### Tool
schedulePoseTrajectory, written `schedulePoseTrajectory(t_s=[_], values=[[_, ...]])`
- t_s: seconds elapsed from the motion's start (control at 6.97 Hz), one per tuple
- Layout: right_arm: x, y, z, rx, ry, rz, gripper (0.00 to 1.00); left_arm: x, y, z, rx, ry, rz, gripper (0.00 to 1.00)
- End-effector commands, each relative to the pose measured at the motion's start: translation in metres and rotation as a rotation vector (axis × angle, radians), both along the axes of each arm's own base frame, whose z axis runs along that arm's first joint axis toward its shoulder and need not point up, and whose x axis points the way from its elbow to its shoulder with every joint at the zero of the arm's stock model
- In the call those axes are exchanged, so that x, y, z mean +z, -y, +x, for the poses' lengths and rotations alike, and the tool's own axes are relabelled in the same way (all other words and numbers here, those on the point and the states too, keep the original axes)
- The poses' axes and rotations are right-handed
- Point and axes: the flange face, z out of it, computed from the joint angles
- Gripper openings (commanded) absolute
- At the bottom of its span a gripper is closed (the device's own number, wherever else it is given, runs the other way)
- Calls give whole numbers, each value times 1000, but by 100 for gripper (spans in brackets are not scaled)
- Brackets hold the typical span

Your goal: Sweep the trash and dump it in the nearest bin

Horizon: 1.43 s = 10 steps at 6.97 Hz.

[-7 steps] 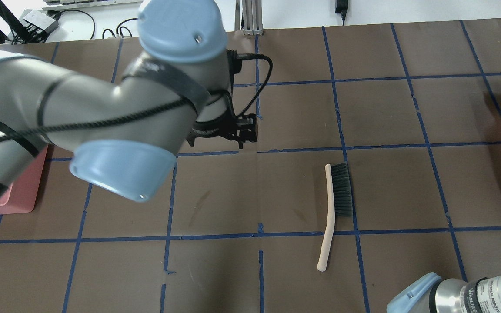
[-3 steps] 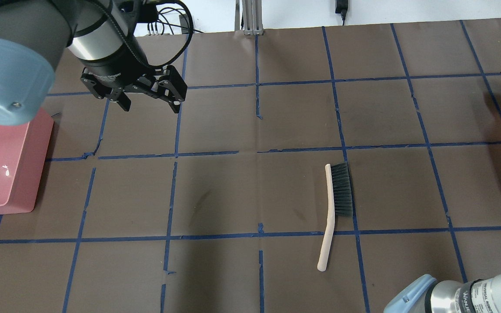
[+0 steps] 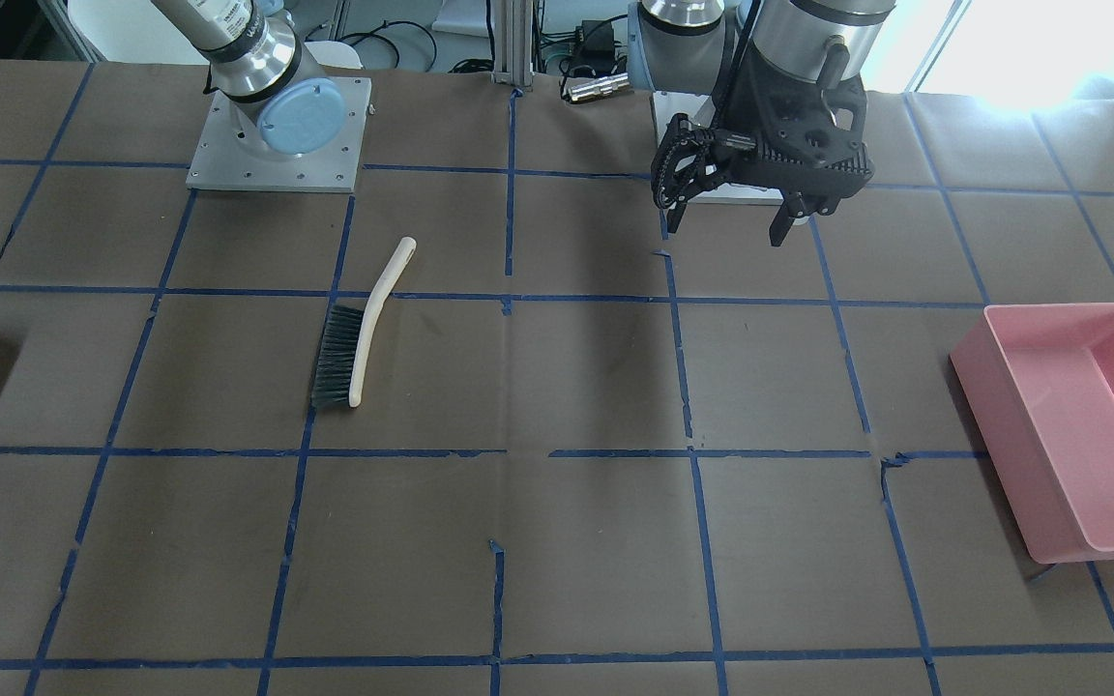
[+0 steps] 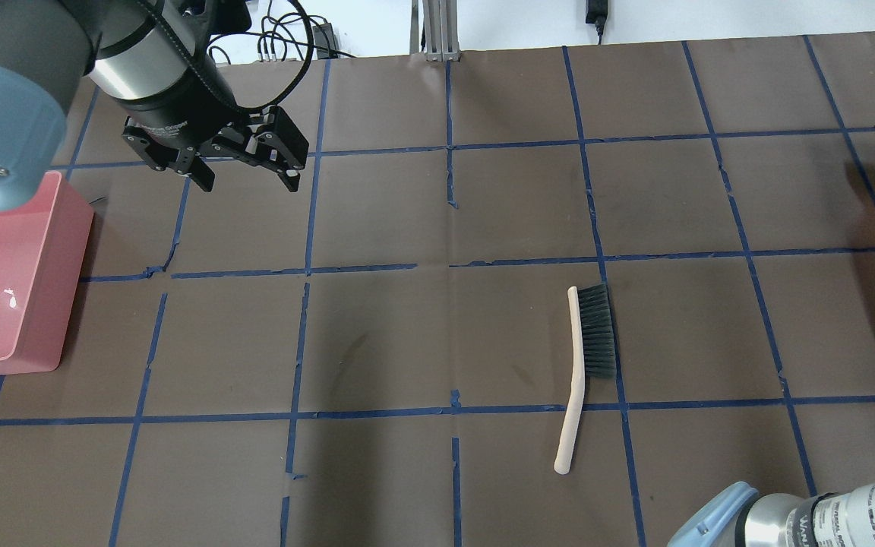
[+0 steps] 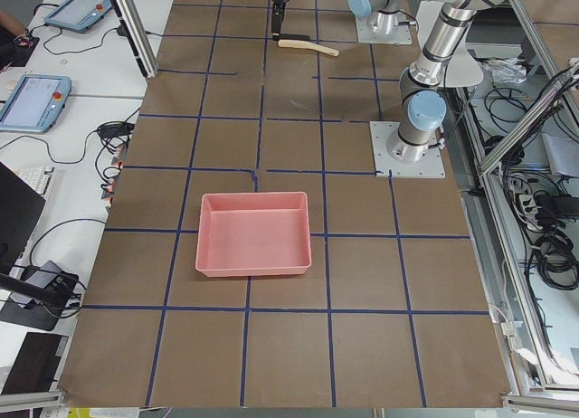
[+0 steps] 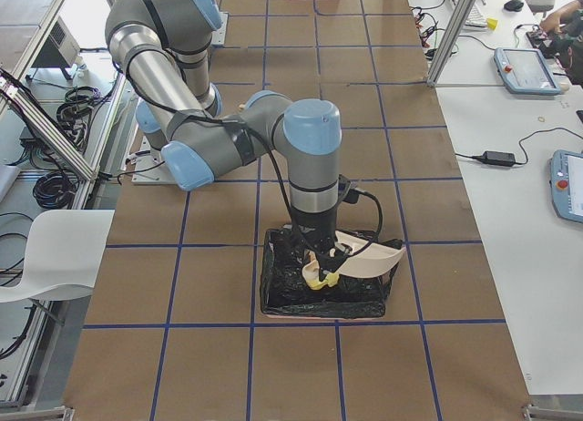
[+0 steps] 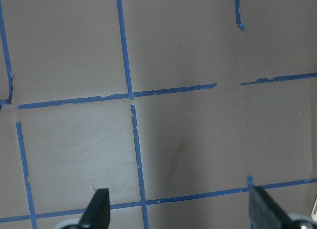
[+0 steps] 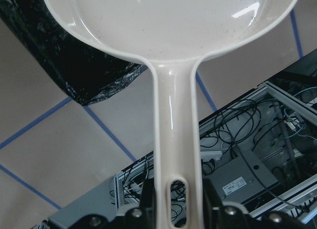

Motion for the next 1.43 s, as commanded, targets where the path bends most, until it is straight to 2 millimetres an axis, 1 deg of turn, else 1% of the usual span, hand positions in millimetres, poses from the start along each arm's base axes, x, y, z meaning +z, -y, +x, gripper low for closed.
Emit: schedulePoseTrajectory(t_s=[0.0, 0.14, 0.29, 0.43, 0.57, 0.72, 0.86, 1.0, 1.15, 1.29], values=[[21, 41, 84, -21, 88, -104, 0, -2, -1, 0, -1, 0, -1, 100], [0, 65, 124, -54, 149, -100, 0, -2, -1, 1, -1, 2, 1, 100], [-17, 79, 182, -103, 223, -105, 0, -2, -1, 1, -1, 2, 1, 100], [-30, 83, 231, -159, 265, -112, 0, -2, -1, 1, -1, 2, 1, 100], [-50, 91, 281, -219, 318, -104, 0, -2, -2, -2, -4, 0, -1, 100], [-56, 103, 315, -257, 336, -134, 0, -2, -1, 1, 0, -1, -1, 100], [-69, 116, 344, -285, 372, -126, 0, -2, 0, 2, 2, -1, -1, 100], [-101, 133, 362, -389, 441, -112, 0, 0, 0, 2, 2, 2, -6, 100], [-129, 158, 391, -409, 471, -139, 0, 2, -2, 3, 2, 5, 0, 100], [-138, 169, 443, -451, 488, -150, 0, 1, -4, 3, 2, 4, 0, 100]])
